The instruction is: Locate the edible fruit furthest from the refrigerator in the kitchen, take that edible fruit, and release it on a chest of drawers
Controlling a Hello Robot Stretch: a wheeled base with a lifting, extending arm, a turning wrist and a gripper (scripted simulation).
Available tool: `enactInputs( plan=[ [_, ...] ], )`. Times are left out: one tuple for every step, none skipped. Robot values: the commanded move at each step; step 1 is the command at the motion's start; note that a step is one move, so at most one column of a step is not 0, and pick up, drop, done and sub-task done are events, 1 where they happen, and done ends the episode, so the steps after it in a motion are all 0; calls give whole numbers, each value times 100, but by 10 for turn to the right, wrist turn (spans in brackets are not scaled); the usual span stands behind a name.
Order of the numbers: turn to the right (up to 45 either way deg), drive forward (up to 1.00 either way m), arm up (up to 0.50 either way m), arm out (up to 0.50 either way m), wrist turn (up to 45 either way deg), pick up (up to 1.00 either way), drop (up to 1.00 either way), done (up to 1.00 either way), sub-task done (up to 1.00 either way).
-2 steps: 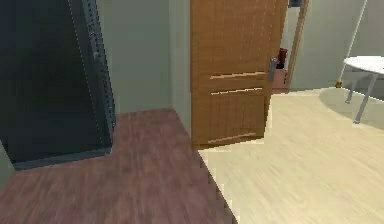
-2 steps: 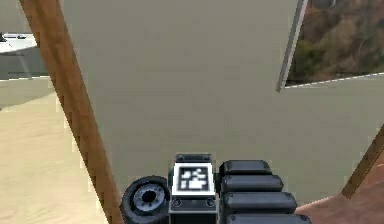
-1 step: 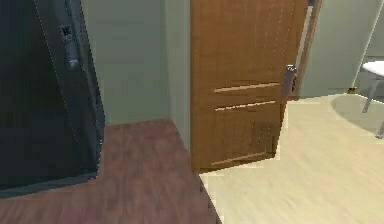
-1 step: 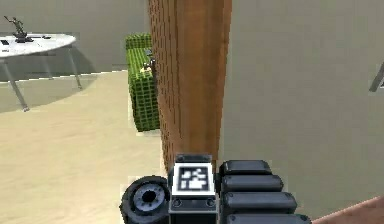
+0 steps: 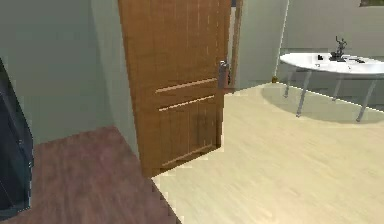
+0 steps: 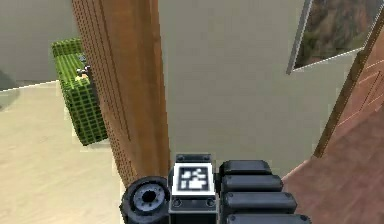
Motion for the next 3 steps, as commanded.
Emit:
enactInputs(
  plan=[
    [30,0,0,0,0,0,0,0,0],
    [0,40,0,0,0,0,0,0,0],
    [420,0,0,0,0,0,0,0,0]
  ],
)
